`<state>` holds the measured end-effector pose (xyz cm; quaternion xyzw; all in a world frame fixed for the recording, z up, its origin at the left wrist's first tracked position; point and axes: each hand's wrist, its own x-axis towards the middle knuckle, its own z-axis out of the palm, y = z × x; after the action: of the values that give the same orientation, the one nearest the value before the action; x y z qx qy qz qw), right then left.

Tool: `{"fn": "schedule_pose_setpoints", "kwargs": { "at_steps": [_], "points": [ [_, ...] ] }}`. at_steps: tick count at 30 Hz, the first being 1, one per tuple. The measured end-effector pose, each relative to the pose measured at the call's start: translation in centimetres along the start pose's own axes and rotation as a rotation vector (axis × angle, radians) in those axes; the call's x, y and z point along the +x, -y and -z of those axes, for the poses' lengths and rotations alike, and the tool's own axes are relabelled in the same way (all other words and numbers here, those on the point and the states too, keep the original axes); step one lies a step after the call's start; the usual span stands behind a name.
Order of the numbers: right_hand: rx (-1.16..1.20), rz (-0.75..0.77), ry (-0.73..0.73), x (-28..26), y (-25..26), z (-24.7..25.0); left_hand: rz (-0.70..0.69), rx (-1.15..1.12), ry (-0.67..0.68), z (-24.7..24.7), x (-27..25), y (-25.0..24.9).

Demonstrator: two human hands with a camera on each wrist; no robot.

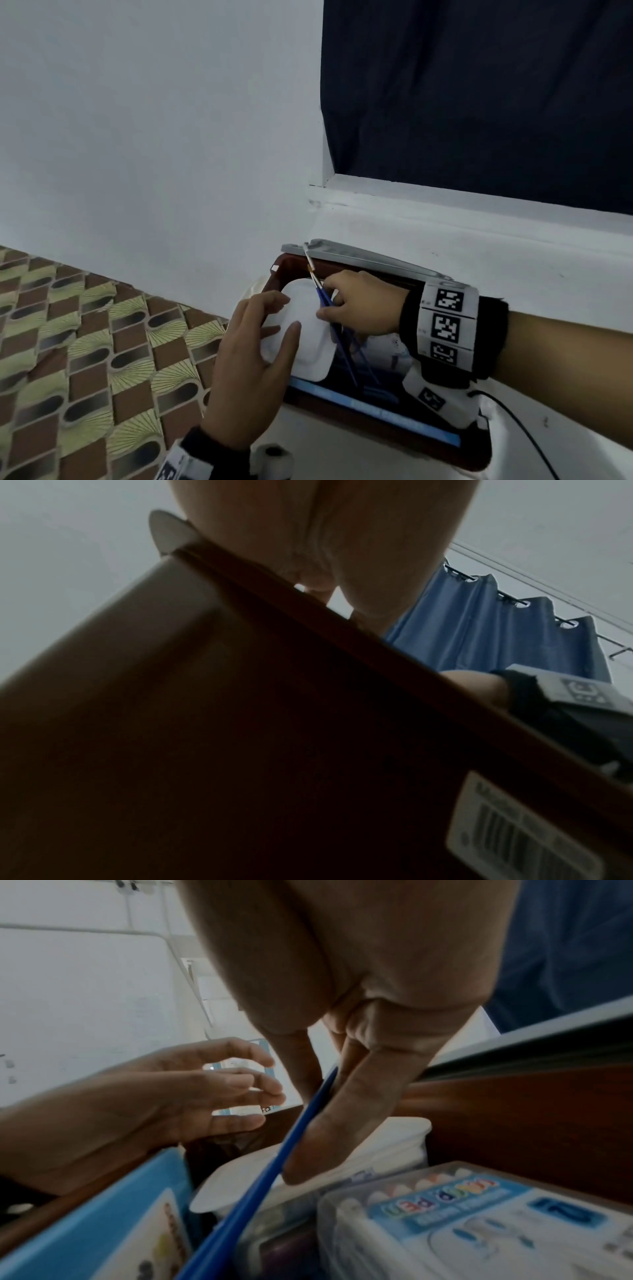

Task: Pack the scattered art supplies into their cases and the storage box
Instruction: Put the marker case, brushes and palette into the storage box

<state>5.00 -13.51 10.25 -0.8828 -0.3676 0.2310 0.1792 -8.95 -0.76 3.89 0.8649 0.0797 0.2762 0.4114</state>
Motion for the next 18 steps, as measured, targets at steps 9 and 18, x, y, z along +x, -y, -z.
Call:
{"fn": "schedule_pose_setpoints", "kwargs": {
  "at_steps": [9, 18],
  "points": [
    [0.019, -0.065, -0.071, 2.0, 0.1, -1.7, -0.013, -0.04, 0.063, 0.7, 0.5, 0.6],
    [0.115, -0.004, -0.068, 0.6, -0.1, -1.9, -0.001, 0.058, 0.105, 0.4, 0.4, 0.8]
  ]
}}
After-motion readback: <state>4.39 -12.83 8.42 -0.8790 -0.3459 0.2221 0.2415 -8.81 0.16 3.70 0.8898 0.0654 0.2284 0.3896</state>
